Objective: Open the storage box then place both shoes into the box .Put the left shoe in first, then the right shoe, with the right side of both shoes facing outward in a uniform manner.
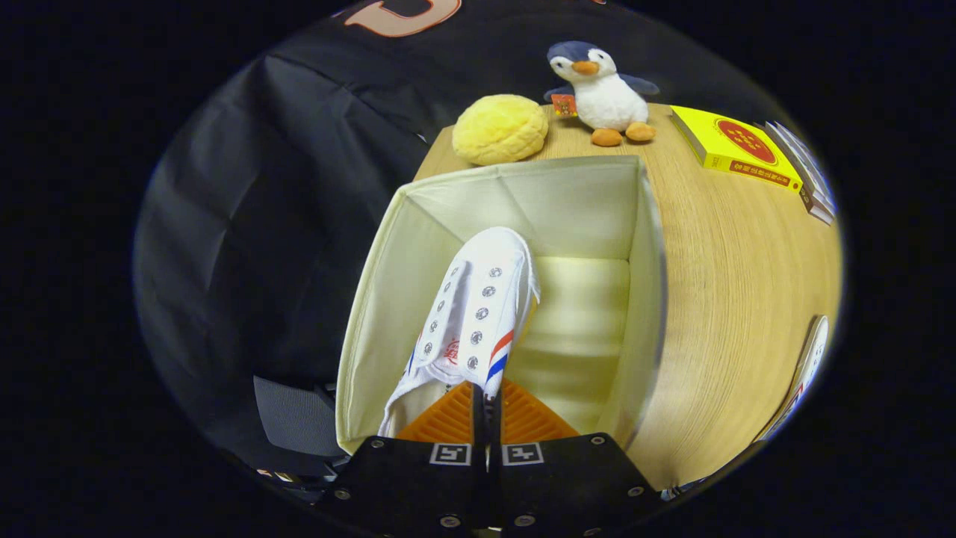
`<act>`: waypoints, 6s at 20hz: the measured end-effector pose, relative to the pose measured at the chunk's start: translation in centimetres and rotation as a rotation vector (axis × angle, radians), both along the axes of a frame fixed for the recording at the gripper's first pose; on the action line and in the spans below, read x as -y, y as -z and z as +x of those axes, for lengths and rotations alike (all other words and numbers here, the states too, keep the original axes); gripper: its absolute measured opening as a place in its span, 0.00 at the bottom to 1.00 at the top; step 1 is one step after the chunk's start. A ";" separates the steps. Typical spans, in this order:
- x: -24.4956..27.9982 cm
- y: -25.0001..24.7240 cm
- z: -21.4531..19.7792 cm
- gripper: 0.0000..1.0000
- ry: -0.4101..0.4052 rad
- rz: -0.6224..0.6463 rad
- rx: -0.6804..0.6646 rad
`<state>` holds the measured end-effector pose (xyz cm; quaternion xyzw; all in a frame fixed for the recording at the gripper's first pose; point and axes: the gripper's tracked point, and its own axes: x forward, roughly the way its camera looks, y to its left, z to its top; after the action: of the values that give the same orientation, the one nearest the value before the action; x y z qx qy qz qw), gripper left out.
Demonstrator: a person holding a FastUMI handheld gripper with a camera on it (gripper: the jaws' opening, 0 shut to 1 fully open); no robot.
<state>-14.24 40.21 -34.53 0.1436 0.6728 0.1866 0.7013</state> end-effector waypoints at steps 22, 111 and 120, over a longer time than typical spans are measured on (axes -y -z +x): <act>19.4 -9.8 3.2 0.88 0.263 0.103 0.334; 5.6 1.4 -0.6 0.16 0.224 -0.343 -0.020; 8.0 -3.3 3.6 0.31 0.225 -0.273 0.185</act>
<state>-10.65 32.17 -31.24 0.1037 0.6042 0.0262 0.7896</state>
